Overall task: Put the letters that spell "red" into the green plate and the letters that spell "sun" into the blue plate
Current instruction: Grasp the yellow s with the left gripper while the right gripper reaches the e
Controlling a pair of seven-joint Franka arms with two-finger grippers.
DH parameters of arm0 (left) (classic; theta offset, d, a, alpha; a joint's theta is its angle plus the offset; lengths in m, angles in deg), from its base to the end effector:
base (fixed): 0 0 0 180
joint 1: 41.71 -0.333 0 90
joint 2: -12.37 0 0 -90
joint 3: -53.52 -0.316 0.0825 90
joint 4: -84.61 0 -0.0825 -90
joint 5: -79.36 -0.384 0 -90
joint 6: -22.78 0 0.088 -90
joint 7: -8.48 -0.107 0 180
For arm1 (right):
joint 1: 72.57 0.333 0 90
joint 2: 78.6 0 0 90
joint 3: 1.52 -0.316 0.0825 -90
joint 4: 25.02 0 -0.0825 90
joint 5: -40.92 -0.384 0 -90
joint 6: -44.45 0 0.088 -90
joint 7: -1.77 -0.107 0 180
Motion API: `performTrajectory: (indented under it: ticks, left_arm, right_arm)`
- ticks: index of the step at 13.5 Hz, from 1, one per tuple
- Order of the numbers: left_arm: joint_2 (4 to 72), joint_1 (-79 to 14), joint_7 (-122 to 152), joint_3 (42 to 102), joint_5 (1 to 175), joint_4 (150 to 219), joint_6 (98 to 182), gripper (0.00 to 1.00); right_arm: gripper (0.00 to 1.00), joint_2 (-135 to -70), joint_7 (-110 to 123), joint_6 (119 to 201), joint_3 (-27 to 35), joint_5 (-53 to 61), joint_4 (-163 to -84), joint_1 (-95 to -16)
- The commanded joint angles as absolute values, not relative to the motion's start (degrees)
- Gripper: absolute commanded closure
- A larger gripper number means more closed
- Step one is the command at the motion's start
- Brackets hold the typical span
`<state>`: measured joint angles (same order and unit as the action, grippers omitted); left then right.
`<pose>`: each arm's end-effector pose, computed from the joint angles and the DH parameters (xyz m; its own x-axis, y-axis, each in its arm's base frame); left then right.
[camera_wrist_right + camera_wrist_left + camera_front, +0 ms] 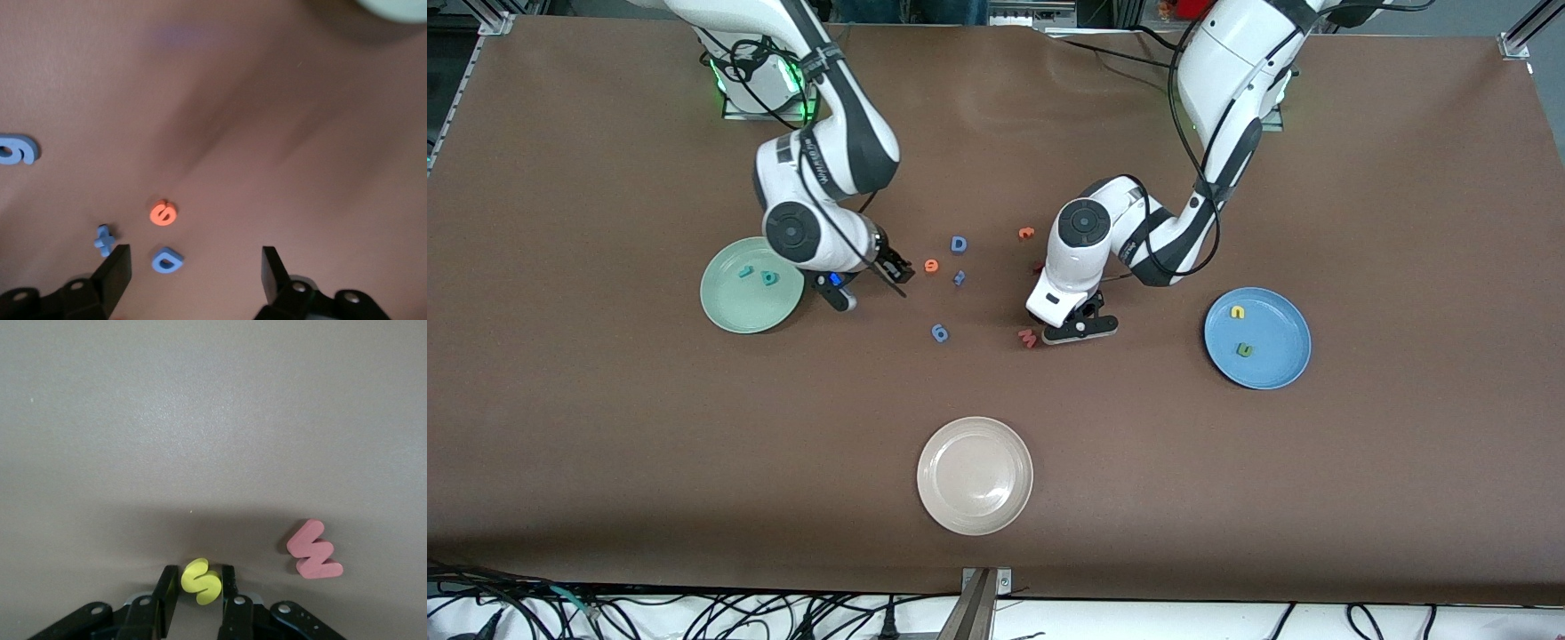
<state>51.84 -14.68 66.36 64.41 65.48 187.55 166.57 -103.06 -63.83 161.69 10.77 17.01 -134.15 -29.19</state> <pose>0.5219 -0.3981 0.1728 0.9788 0.1992 0.0478 0.1985 -0.9799 0.0191 0.4987 0.3324 0.2609 0.6142 -0.7246 -0.3126 -0.7142 -0.6788 0.1704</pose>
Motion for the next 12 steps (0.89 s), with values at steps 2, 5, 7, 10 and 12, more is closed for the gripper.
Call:
performTrajectory:
  ticks: [2,5,7,10,12]
  left_arm:
    - [51.83,-14.82,67.72,64.77,64.07,187.53,166.48,0.81]
    - [51.39,-14.82,67.54,64.77,64.07,187.53,166.39,0.83]
    - [50.43,-14.99,67.28,64.77,64.24,187.45,166.04,0.85]
    - [46.83,-16.83,63.44,64.69,68.45,187.62,162.18,0.86]
    - [44.55,-19.02,56.59,64.51,72.48,187.62,158.68,0.86]
  right_arm:
    - [0.02,-106.89,-69.50,167.75,10.35,16.05,-134.70,-25.56]
    - [0.02,-108.66,-70.83,168.38,10.26,16.05,-134.70,-24.15]
    - [0.02,-109.62,-70.92,170.30,10.26,15.96,-134.70,-23.71]
    - [0.02,-111.30,-73.28,175.65,10.26,15.96,-135.75,-22.22]
    - [0.02,-111.47,-74.08,176.81,10.26,15.96,-136.37,-21.69]
